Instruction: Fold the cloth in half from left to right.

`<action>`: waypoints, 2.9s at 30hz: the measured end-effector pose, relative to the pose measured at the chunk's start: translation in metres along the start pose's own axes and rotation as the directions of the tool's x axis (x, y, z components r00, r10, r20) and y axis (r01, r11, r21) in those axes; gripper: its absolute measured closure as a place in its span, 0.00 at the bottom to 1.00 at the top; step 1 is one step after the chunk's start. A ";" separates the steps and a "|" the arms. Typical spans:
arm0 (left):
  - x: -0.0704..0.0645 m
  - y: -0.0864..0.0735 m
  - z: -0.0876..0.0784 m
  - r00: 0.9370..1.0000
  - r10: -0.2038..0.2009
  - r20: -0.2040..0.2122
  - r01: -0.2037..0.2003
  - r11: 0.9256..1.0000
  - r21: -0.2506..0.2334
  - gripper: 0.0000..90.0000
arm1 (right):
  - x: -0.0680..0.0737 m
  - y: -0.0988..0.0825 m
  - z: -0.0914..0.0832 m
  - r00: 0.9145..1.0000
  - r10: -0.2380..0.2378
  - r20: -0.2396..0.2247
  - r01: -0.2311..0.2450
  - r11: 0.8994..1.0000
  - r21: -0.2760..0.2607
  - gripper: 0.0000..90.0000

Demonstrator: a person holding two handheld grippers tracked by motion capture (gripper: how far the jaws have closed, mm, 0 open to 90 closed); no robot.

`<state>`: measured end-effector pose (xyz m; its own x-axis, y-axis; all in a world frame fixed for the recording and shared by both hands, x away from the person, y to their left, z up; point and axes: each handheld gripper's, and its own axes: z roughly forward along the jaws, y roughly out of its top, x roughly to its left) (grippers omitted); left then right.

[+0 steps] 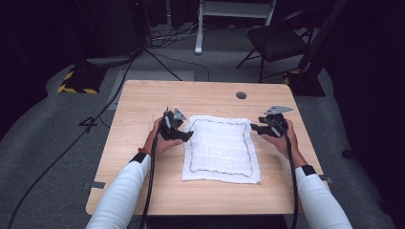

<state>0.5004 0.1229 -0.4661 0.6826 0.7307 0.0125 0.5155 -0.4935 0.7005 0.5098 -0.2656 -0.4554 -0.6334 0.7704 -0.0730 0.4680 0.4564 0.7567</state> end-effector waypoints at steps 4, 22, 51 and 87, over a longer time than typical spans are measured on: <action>0.014 0.012 0.022 0.999 -0.049 -0.020 0.049 0.999 0.017 0.32 | -0.001 0.010 0.018 1.000 0.021 0.004 -0.021 1.000 0.006 0.52; 0.022 0.028 0.061 0.997 -0.051 0.052 0.047 0.996 0.076 0.62 | -0.014 0.008 0.060 0.996 0.083 -0.010 -0.081 0.986 0.144 0.66; 0.024 0.037 0.035 0.995 -0.050 -0.086 0.049 0.999 -0.012 0.34 | 0.000 0.045 0.058 0.996 -0.006 0.085 0.003 0.999 0.032 0.65; -0.029 -0.028 -0.047 0.983 0.183 -0.027 -0.183 0.983 -0.006 0.23 | 0.025 -0.002 -0.031 0.985 -0.118 -0.125 0.114 0.993 -0.040 0.47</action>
<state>0.4418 0.1382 -0.4526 0.7510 0.6408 0.1594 0.3791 -0.6161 0.6905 0.4738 -0.2616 -0.4387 -0.7564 0.6493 -0.0796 0.3681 0.5230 0.7687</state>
